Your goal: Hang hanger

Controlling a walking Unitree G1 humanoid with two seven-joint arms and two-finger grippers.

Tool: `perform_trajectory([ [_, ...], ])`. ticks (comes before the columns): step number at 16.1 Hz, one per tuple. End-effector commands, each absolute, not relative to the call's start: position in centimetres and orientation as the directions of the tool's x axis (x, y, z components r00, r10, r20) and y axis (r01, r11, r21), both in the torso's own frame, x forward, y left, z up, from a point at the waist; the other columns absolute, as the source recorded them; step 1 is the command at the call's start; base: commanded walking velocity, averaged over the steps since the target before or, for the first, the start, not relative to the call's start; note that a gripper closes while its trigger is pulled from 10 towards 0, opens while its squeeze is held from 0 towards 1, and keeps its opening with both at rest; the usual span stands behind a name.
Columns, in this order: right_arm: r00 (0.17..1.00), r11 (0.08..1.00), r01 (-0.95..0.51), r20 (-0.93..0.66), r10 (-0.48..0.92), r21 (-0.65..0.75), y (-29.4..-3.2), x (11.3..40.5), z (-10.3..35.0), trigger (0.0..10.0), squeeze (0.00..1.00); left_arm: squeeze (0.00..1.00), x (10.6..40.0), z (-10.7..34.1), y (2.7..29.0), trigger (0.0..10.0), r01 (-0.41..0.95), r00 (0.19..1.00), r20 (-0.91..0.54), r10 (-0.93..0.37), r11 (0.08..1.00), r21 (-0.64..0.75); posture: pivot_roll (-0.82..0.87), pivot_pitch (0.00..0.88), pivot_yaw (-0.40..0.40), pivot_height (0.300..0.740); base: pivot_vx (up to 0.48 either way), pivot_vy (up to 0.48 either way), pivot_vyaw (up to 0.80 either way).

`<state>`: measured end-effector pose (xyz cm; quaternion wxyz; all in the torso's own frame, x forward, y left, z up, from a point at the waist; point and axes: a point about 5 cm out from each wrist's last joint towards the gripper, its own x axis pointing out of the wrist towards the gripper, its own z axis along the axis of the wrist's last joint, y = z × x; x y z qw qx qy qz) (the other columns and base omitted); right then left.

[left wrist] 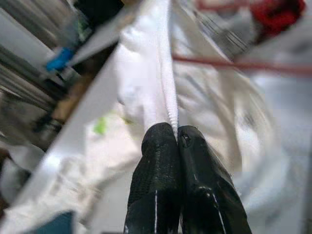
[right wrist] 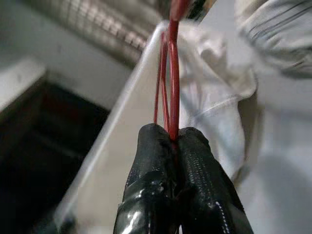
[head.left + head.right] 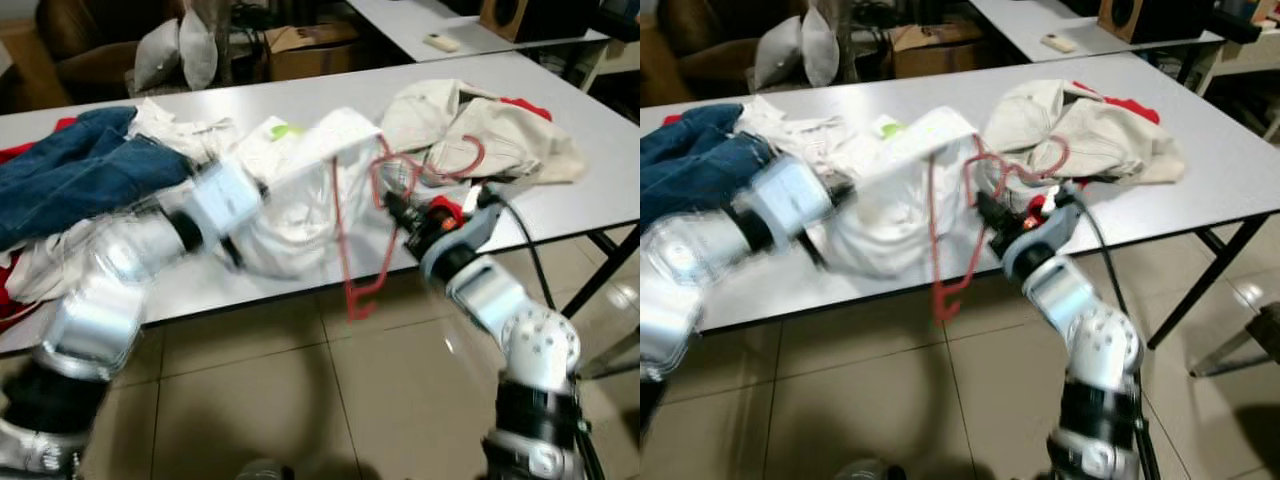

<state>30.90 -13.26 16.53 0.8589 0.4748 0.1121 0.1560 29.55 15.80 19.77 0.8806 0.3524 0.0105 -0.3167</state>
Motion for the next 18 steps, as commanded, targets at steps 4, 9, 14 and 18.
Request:
perform_trajectory([
  [4, 0.953, 0.317, -0.080, -0.021, 0.302, 0.945, -13.1, 32.5, 16.4, 10.0, 0.00, 0.00, 28.8, 18.8, 14.4, 0.0, 0.558, 0.793, -0.228, -0.565, 0.524, 0.644, 0.05, 0.000, 0.064, 0.740, 0.000, 0.000, 0.00],
  [9, 0.950, 0.152, -0.062, 0.012, 0.313, 0.986, -10.6, 34.6, 17.4, 10.0, 0.00, 0.00, 26.9, 16.9, 12.3, 0.0, 0.650, 0.703, -0.238, -0.670, 0.469, 0.598, 0.04, 0.000, 0.053, 0.740, 0.000, 0.000, 0.00],
  [14, 0.943, 0.159, -0.046, -0.009, 0.332, 0.986, -8.6, 36.5, 17.7, 10.0, 0.00, 0.00, 25.1, 17.5, 10.4, 0.0, 0.754, 0.597, -0.161, -0.786, 0.482, 0.447, 0.06, 0.000, 0.026, 0.740, 0.000, 0.000, 0.00],
  [18, 0.935, 0.160, -0.049, -0.011, 0.355, 0.986, -6.5, 37.8, 18.2, 10.0, 0.00, 0.00, 24.2, 18.0, 9.0, 0.0, 0.830, 0.495, -0.122, -0.860, 0.426, 0.360, 0.07, 0.005, 0.015, 0.740, 0.000, 0.000, 0.00],
])
